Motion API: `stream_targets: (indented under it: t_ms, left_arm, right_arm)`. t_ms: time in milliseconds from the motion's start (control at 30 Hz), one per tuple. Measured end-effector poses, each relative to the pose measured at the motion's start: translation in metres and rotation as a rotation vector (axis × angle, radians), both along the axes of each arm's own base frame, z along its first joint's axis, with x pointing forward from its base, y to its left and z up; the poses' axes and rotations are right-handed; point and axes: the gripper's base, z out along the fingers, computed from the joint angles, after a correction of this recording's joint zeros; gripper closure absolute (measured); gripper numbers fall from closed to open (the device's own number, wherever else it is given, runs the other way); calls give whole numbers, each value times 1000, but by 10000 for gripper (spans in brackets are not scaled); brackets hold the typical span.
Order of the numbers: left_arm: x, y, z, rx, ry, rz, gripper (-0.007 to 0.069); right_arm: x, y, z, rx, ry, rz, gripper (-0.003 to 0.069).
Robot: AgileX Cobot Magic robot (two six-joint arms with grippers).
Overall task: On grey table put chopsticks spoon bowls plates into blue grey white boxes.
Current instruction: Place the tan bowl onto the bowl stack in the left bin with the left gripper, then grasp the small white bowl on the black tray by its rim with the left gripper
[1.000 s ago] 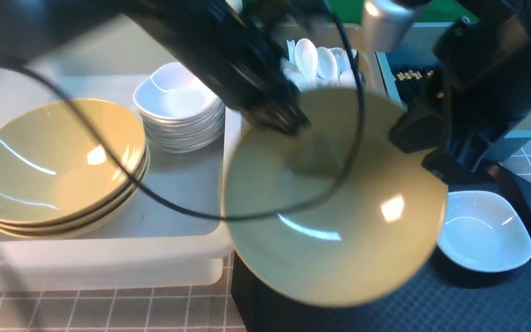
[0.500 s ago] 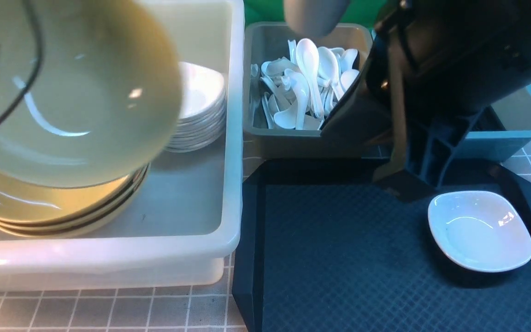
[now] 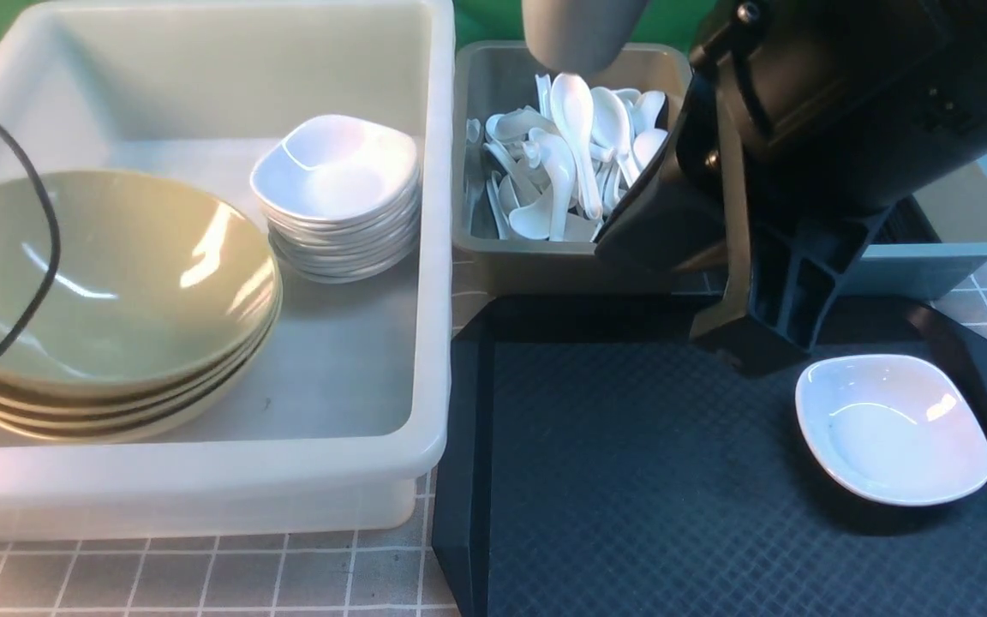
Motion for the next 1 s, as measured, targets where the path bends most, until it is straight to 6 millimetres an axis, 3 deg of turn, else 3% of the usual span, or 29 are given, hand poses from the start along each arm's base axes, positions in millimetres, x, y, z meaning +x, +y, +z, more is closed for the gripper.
stream_targets:
  t_ms: [167,233,333,433,533,633,667,833,933,1000]
  left_arm:
    - [-10,-2,18,61,-44,-6,158]
    - [-23,-7,44,101,-106,5,67]
    - [-39,-22,84,105,-211,28,39]
    - [-54,-65,121,72,-327,-80,61]
    - [-62,-129,131,6,-346,-346,118]
    - [-65,-186,120,-36,-284,-596,172]
    - [-64,-207,113,-40,-254,-674,186]
    - [-54,-313,55,-1,-101,-932,207]
    - [-49,-370,20,28,-44,-1032,207]
    - [-46,-394,12,29,-43,-1066,207]
  right_arm:
    - [0,0,0,-2,-2,-1,659]
    - [1,0,0,-4,-5,-5,658]
    - [3,-3,0,-15,-16,-50,657]
    - [4,-10,-3,-41,-30,-112,655]
    - [3,-28,-19,-98,-22,-215,655]
    - [1,-53,-34,-132,10,-315,653]
    - [-1,-69,-44,-146,32,-377,654]
    - [-21,-125,-67,-153,70,-574,652]
    - [-39,-148,-73,-126,63,-641,652]
    - [-47,-155,-74,-111,55,-661,652]
